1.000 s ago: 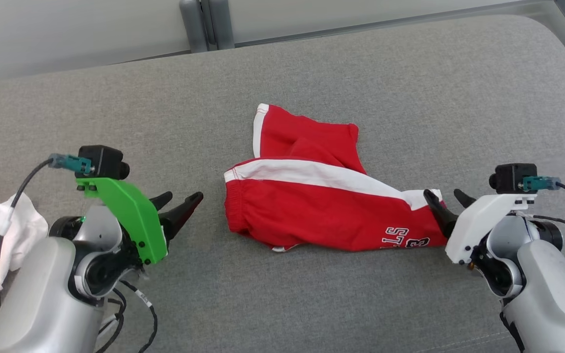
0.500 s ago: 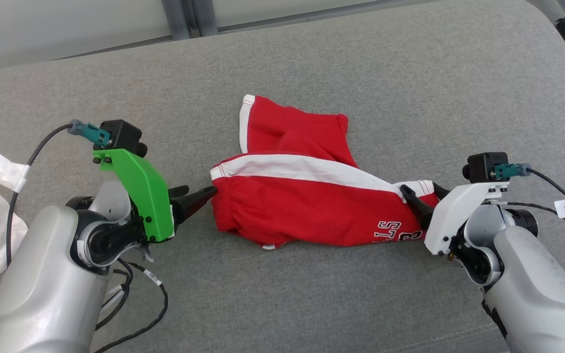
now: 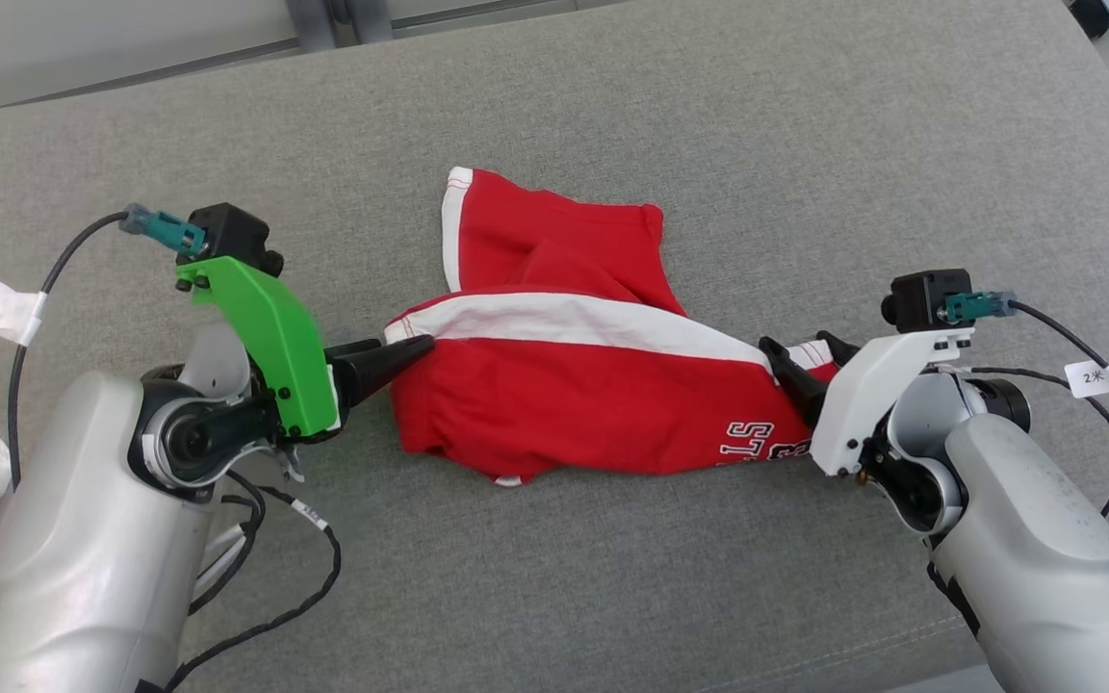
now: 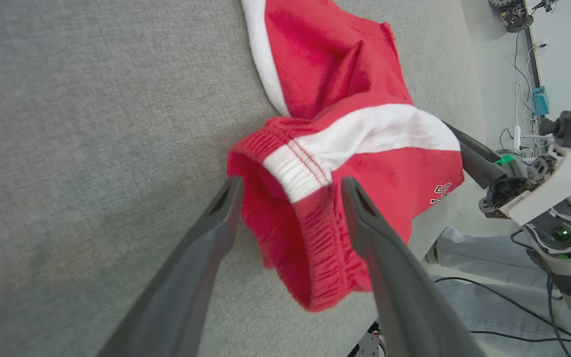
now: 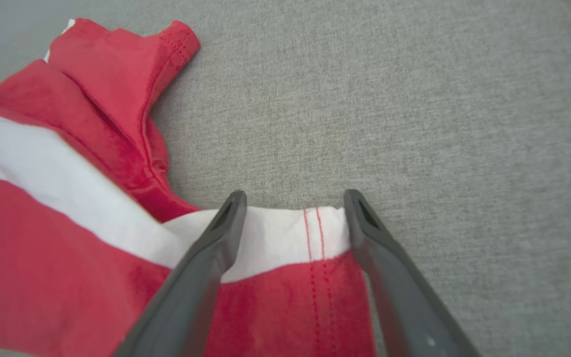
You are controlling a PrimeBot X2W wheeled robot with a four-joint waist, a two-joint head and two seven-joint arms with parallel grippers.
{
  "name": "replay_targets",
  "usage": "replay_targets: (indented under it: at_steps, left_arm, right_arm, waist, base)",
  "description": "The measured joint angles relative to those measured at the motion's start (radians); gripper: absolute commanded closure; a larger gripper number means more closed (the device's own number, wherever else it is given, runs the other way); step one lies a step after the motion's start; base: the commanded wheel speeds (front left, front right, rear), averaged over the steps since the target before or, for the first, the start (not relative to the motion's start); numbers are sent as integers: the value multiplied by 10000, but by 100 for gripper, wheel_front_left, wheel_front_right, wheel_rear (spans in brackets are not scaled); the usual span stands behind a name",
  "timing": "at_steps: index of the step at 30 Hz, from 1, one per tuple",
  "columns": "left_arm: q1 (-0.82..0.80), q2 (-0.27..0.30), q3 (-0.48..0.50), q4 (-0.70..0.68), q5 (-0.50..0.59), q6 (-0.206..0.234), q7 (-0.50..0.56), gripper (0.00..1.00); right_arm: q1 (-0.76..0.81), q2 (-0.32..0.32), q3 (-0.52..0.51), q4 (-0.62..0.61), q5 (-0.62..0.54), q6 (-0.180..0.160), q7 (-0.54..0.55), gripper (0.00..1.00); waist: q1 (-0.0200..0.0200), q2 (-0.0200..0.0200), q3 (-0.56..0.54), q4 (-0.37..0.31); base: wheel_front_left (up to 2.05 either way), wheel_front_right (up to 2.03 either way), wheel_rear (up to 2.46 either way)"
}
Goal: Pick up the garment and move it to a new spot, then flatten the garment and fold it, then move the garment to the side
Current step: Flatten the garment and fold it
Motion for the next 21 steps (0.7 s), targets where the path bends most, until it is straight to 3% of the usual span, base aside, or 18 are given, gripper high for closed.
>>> replay_targets:
  at_steps: [7,8,9,10,11,12,13,14,15,21]
  left_arm:
    - [-54,-54,-92,-265,-449,-27,339,1]
    - [-54,-50,-98,-303,-493,-27,343,16]
    - [-54,-44,-102,-334,-510,-27,357,29]
    - [-54,-40,-105,-372,-516,-27,357,46]
    - [-54,-40,-107,-397,-552,-27,355,56]
    - [-54,-46,-107,-424,-604,-27,355,64]
    - [-54,-56,-105,-441,-646,-27,355,83]
    - [-54,-73,-109,-453,-688,-27,355,100]
    - [-53,-92,-111,-464,-715,-29,355,100]
    - [-37,-94,-161,-529,-828,-29,345,100]
  right_arm:
    - [-85,-77,244,251,226,0,-138,0]
    - [-97,-100,278,280,261,0,-148,19]
    - [-117,-109,305,303,276,0,-153,30]
    - [-140,-119,343,318,328,0,-192,37]
    - [-163,-128,380,334,357,0,-228,50]
    - [-180,-142,416,355,372,0,-242,55]
    - [-190,-159,451,368,397,0,-270,58]
    - [-203,-182,491,387,435,0,-284,73]
    - [-223,-201,541,401,458,0,-307,98]
    - [-267,-268,706,412,533,0,-627,100]
  waist:
    - [0,0,-30,-12]
    - [0,0,-36,-3]
    - [0,0,-37,2]
    - [0,0,-34,6]
    - [0,0,-32,9]
    - [0,0,-31,11]
    - [0,0,-30,13]
    - [0,0,-31,16]
    - [0,0,-34,19]
    - [0,0,-130,24]
  base:
    - [0,0,0]
    - [0,0,0]
    - [0,0,0]
    - [0,0,0]
    - [0,0,0]
    - [0,0,0]
    - [0,0,0]
    - [0,0,0]
    - [0,0,0]
    - [0,0,0]
